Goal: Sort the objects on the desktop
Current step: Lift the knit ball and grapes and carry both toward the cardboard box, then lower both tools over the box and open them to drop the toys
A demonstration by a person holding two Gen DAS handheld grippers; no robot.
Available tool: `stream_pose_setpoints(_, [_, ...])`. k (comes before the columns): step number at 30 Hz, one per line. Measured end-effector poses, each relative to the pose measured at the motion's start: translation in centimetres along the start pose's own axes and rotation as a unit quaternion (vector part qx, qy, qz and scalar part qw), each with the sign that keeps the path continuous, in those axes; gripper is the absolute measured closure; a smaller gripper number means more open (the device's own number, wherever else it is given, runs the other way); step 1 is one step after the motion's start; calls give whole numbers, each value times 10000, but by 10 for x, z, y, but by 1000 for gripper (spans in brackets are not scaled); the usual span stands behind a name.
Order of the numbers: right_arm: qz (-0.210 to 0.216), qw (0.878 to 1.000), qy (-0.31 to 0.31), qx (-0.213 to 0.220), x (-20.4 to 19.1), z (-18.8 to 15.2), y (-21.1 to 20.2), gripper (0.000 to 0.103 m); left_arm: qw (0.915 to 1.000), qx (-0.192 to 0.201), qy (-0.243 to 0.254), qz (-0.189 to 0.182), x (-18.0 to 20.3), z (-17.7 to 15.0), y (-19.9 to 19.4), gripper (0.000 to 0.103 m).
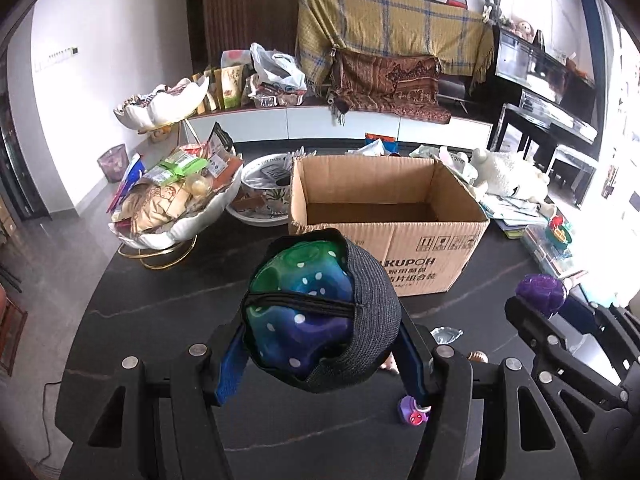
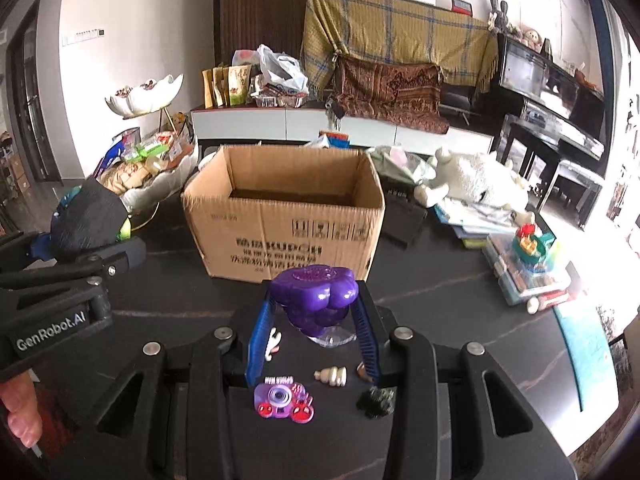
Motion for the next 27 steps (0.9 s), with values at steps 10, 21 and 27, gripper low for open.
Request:
stream_pose_setpoints(10, [-1,9998,-16,197,5,29,7,68,9997,161,163,40,3,22,12,44])
stream_pose_setpoints(21, [36,9997,-84,237,4,47,24,68,9998,158,119,-42,5,42,28,44])
stream_pose_setpoints(27, [42,9997,-86,238,5,54,34,68,9997,203,165,-27,8,53,37,44])
Point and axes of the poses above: each gripper's, at about its wrist camera, not at the fingertips, and y roughly the way its jaws point, x to its right, z to its top, the point moved 7 cm from there along y, roughly the way its jaws point, and after that the axes turned 11 degrees about x, right-handed, at the moved point
